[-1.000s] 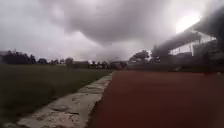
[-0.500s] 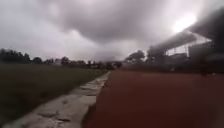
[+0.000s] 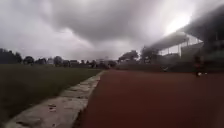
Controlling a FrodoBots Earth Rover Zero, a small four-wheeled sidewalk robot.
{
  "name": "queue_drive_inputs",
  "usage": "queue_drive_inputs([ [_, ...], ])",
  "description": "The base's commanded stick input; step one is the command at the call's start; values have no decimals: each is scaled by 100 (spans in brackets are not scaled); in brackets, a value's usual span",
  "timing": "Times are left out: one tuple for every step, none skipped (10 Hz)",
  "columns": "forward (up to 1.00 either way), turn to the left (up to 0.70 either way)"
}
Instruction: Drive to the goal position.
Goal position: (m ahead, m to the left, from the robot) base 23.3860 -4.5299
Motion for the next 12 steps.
queue_drive_inputs([
  [70,0],
  [70,0],
  [70,0],
  [70,0],
  [70,0],
  [70,0],
  [70,0],
  [70,0],
  [70,0],
  [70,0],
  [70,0],
  [70,0],
])
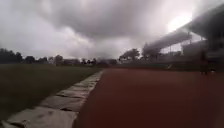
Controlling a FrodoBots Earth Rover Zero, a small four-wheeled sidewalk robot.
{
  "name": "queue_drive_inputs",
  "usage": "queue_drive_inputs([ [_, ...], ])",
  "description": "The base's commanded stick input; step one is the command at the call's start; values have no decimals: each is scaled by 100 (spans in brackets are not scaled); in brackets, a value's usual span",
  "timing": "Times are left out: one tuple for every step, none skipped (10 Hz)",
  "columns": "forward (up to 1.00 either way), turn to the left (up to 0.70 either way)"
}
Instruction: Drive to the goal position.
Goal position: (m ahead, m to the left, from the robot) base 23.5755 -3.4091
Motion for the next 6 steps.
queue_drive_inputs([
  [70,0],
  [70,0],
  [70,0],
  [70,0],
  [70,0],
  [70,0],
])
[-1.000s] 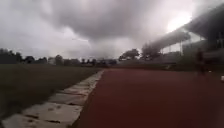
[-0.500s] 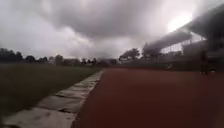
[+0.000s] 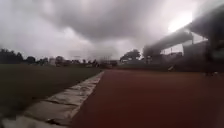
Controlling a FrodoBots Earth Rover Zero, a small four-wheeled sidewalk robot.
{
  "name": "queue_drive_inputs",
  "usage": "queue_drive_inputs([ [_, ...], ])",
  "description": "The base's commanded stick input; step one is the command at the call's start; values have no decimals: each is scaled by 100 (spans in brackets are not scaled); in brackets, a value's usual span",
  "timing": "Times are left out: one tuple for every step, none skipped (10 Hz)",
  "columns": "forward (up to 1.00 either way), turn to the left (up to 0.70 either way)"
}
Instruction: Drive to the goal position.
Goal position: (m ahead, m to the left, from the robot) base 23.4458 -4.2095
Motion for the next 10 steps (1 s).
queue_drive_inputs([
  [70,0],
  [70,0],
  [70,0],
  [70,0],
  [70,0],
  [70,0],
  [70,0],
  [70,0],
  [70,0],
  [70,0],
])
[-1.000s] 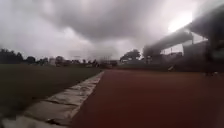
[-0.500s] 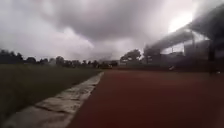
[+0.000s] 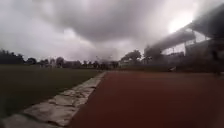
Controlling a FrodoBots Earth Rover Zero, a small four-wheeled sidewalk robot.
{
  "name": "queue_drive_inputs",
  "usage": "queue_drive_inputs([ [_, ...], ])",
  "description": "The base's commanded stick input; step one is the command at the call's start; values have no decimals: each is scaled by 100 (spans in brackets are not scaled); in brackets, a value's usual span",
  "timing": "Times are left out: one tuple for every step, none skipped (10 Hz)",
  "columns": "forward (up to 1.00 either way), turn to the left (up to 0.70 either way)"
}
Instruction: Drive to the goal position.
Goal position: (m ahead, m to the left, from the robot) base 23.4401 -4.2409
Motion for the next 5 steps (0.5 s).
queue_drive_inputs([
  [70,0],
  [70,0],
  [70,0],
  [70,0],
  [70,0],
])
